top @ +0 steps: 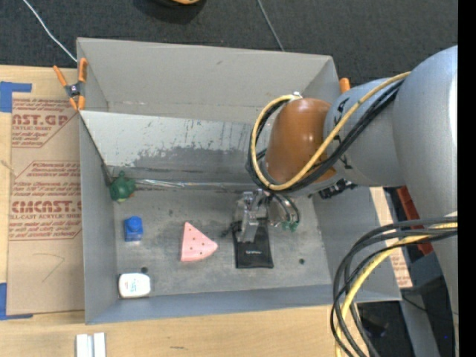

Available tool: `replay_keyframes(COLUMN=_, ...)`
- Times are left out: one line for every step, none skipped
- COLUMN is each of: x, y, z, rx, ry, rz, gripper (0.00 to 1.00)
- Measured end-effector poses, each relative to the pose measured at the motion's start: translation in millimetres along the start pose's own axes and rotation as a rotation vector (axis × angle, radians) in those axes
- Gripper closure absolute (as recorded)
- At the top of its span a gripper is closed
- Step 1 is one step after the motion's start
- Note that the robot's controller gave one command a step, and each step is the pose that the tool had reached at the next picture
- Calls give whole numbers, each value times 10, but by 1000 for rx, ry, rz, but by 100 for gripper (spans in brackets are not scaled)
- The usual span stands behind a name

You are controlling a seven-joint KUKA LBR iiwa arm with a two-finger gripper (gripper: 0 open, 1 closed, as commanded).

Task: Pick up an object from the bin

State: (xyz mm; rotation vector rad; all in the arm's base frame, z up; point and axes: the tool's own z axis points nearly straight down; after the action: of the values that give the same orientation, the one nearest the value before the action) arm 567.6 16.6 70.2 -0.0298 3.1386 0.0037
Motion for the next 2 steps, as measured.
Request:
replay_keyframes(x=0, y=0, z=0, rx=0, ry=0, rz=0, gripper=100)
replay_keyframes(x=-19, y=195, z=-651, rx=-1, ry=-8, rz=-34, gripper=100)
